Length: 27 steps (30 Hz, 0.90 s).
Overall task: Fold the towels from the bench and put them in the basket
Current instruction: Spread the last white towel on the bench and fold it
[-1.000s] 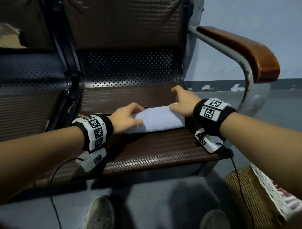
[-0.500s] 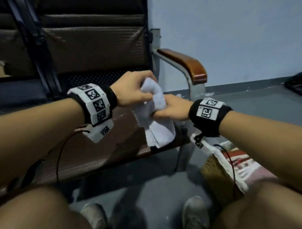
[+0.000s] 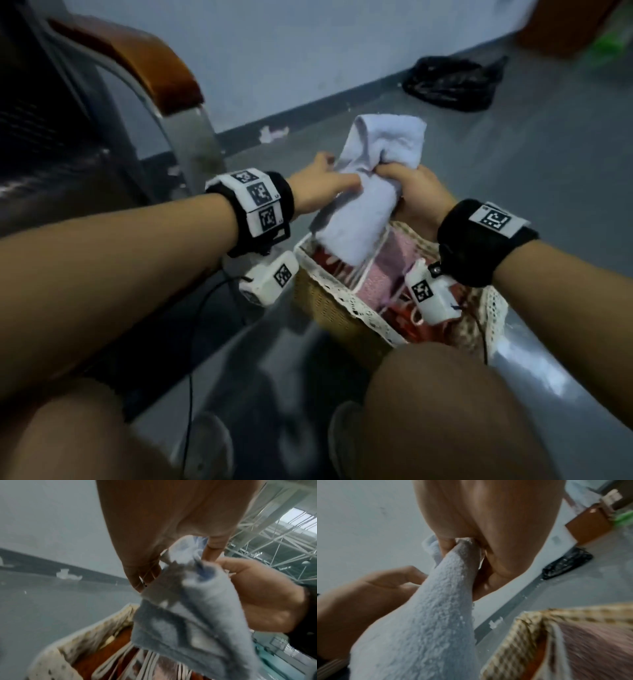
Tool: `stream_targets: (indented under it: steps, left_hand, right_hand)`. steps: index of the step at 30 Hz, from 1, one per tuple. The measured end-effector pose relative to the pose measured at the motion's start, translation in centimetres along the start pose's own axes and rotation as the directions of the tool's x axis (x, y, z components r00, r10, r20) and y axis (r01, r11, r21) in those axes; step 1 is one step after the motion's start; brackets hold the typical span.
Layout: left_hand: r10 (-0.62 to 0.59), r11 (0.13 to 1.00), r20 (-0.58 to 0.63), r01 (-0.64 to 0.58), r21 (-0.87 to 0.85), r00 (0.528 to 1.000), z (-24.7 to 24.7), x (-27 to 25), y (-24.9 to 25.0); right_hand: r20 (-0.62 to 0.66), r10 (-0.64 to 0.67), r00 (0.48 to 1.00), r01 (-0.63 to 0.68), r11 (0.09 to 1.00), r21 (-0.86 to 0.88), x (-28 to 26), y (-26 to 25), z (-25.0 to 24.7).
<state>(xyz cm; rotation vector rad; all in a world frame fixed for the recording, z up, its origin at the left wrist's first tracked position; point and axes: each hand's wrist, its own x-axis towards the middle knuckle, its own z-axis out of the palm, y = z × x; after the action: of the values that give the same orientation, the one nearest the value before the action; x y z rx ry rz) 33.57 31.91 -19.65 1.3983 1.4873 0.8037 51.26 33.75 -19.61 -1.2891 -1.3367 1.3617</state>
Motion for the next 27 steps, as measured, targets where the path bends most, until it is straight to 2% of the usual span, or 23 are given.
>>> stream_targets:
  steps: [3, 7, 11, 15, 17, 18, 19, 20, 21, 22, 23, 24, 25, 26, 27]
  left_hand:
    - [-0.100, 0.994, 0.096, 0.096, 0.046, 0.990, 3.9, 4.6, -3.2]
    - [-0.207, 0.929, 0.070, 0.173, 0.327, 0.976, 6.2, 10.3, -8.0]
    - [-0.167, 0.728, 0.062, 0.081, 0.681, 0.984, 8.8, 12.9, -13.1]
    - [-0.215, 0.662, 0.040, 0.115, 0.741, 0.976, 9.1, 12.8, -13.3]
    - [-0.262, 0.634, 0.071, 0.116, 0.765, 0.962, 9.2, 12.8, -12.4]
    - [-0.286, 0.623, 0.076, 0.125, 0.772, 0.955, 9.4, 12.7, -11.8]
    - [-0.309, 0.621, 0.072, 0.144, 0.771, 0.948, 9.5, 12.7, -11.2]
    - [-0.327, 0.621, 0.062, 0.165, 0.767, 0.943, 9.3, 12.8, -10.5]
    - [-0.330, 0.628, 0.045, 0.183, 0.757, 0.943, 9.0, 12.8, -9.7]
    - [-0.314, 0.655, 0.014, 0.206, 0.727, 0.949, 8.5, 13.0, -8.8]
    - [-0.281, 0.702, -0.024, 0.222, 0.677, 0.960, 7.9, 13.4, -7.9]
    - [-0.246, 0.749, -0.056, 0.226, 0.623, 0.968, 7.3, 14.0, -7.0]
    - [-0.213, 0.786, -0.084, 0.222, 0.577, 0.974, 6.8, 14.7, -6.1]
    - [-0.192, 0.813, -0.111, 0.222, 0.538, 0.975, 6.5, 15.6, -5.3]
    - [-0.190, 0.832, -0.137, 0.233, 0.504, 0.972, 6.4, 16.7, -4.8]
  right_hand:
    - [-0.035, 0.141, 0.989, -0.140, 0.990, 0.028, 2.5, 5.1, -1.6]
    - [-0.065, 0.382, 0.922, -0.386, 0.918, -0.091, 8.2, 11.3, -1.2]
    - [-0.078, 0.540, 0.838, -0.543, 0.815, -0.200, 11.1, 16.4, -0.3]
    - [-0.147, 0.672, 0.726, -0.686, 0.689, -0.234, 10.9, 17.4, -0.6]
    - [-0.140, 0.705, 0.695, -0.707, 0.634, -0.313, 11.0, 17.0, -0.5]
    - [-0.172, 0.689, 0.704, -0.691, 0.609, -0.389, 10.6, 17.0, -0.4]
    - [-0.224, 0.630, 0.744, -0.663, 0.656, -0.360, 9.5, 17.3, -1.2]
    - [-0.180, 0.647, 0.741, -0.658, 0.647, -0.384, 8.4, 16.1, -1.8]
    - [-0.220, 0.564, 0.796, -0.577, 0.597, -0.558, 7.9, 15.8, -1.7]
    - [-0.169, 0.541, 0.824, -0.488, 0.525, -0.698, 7.0, 14.9, -2.4]
    - [-0.136, 0.499, 0.856, -0.474, 0.653, -0.590, 7.5, 14.9, -2.5]
    - [-0.073, 0.516, 0.853, -0.499, 0.769, -0.400, 7.1, 13.4, -3.5]
    - [-0.069, 0.467, 0.882, -0.468, 0.846, -0.256, 6.1, 12.2, -5.6]
    - [-0.121, 0.426, 0.897, -0.442, 0.876, -0.192, 5.2, 10.8, -8.3]
    - [-0.225, 0.371, 0.901, -0.416, 0.886, -0.205, 4.7, 10.8, -10.2]
